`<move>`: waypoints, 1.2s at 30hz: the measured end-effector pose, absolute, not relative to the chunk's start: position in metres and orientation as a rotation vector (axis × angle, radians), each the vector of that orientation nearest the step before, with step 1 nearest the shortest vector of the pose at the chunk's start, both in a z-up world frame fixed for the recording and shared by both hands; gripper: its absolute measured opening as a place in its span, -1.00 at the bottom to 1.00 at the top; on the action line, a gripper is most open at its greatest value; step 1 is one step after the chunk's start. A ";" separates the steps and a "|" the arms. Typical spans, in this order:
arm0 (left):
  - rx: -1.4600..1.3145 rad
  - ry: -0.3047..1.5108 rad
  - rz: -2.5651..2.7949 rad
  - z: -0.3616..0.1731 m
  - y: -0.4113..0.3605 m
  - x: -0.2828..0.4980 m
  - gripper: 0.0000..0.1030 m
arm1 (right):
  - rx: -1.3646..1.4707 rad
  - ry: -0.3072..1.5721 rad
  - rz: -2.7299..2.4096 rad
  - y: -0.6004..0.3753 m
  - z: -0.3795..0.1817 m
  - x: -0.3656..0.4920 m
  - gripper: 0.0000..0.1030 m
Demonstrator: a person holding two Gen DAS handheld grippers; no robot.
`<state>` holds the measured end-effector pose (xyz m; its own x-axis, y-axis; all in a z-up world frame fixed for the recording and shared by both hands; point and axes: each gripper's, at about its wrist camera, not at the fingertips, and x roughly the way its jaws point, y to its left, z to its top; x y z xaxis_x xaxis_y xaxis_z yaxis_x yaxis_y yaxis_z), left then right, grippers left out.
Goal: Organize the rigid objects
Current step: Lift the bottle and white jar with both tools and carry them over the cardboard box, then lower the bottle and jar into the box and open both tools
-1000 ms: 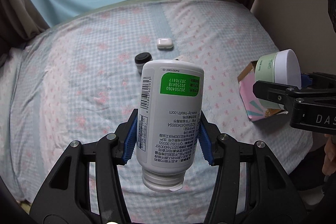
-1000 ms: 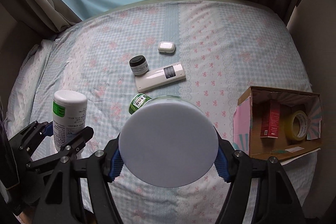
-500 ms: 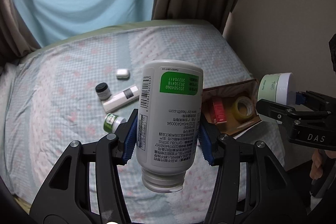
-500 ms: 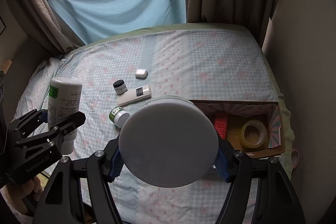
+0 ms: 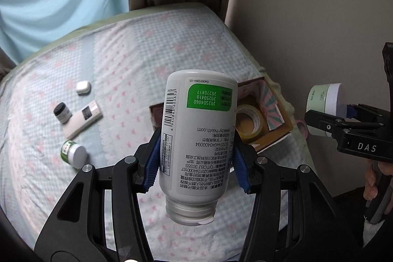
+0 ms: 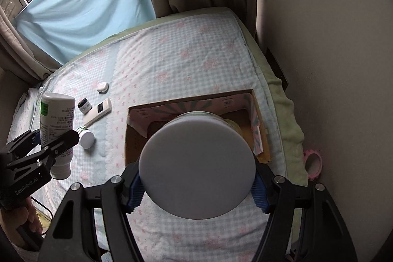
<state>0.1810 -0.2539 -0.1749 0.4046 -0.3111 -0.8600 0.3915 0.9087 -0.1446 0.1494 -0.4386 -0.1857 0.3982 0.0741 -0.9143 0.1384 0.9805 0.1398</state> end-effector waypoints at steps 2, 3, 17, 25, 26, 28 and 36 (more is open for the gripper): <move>0.094 1.092 -0.452 -0.188 -0.268 0.185 -0.07 | 0.213 1.176 -0.041 -0.451 -0.195 0.154 0.28; 0.101 1.106 -0.457 -0.194 -0.275 0.188 -0.07 | 0.217 1.181 -0.039 -0.456 -0.199 0.156 0.28; 0.265 1.293 -0.527 -0.308 -0.349 0.215 -0.07 | 0.269 1.294 0.020 -0.487 -0.290 0.205 0.28; 0.410 1.335 -0.571 -0.357 -0.369 0.220 -0.07 | 0.285 1.311 0.067 -0.490 -0.334 0.226 0.29; 0.425 1.335 -0.579 -0.360 -0.371 0.221 -0.07 | 0.276 1.315 0.072 -0.489 -0.338 0.228 0.28; 0.458 1.322 -0.597 -0.363 -0.375 0.221 -0.09 | 0.263 1.315 0.095 -0.486 -0.345 0.229 0.28; 0.568 1.260 -0.623 -0.369 -0.381 0.214 -0.06 | 0.299 1.361 0.135 -0.487 -0.371 0.233 0.30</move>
